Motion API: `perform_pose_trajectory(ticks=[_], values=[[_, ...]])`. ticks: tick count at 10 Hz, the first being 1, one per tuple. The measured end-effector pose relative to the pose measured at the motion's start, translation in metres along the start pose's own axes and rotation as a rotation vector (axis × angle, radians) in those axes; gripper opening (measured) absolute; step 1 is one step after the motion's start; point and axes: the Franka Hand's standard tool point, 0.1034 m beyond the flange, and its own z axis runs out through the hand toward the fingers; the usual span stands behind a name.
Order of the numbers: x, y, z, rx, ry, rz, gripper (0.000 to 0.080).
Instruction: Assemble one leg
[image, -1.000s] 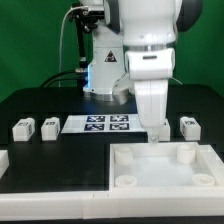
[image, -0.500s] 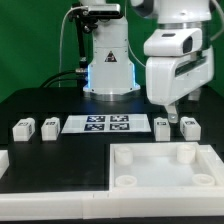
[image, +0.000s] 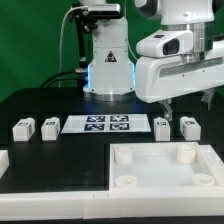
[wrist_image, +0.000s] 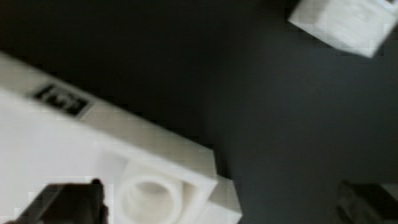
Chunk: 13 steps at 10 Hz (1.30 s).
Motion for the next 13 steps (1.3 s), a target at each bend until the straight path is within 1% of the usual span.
perform_pose_trajectory(ticks=[1, 2, 3, 6, 7, 8, 9, 10, 11, 12, 13], values=[[-0.006, -0.008, 0.004, 0.008, -0.013, 0.095, 0.0649], [-0.010, -0.013, 0.007, 0.021, -0.020, 0.249, 0.0649], [-0.009, -0.014, 0.009, 0.031, -0.006, 0.291, 0.0649], [-0.013, -0.015, 0.009, 0.031, -0.063, 0.292, 0.0649], [-0.022, -0.021, 0.011, 0.035, -0.156, 0.324, 0.0649], [-0.024, -0.026, 0.013, 0.043, -0.262, 0.347, 0.0649], [-0.026, -0.030, 0.016, 0.051, -0.393, 0.349, 0.0649], [-0.024, -0.031, 0.019, 0.068, -0.479, 0.372, 0.0649], [-0.023, -0.031, 0.021, 0.090, -0.536, 0.404, 0.0649], [-0.030, -0.030, 0.019, 0.102, -0.651, 0.390, 0.0649], [-0.029, -0.030, 0.021, 0.115, -0.739, 0.388, 0.0649]])
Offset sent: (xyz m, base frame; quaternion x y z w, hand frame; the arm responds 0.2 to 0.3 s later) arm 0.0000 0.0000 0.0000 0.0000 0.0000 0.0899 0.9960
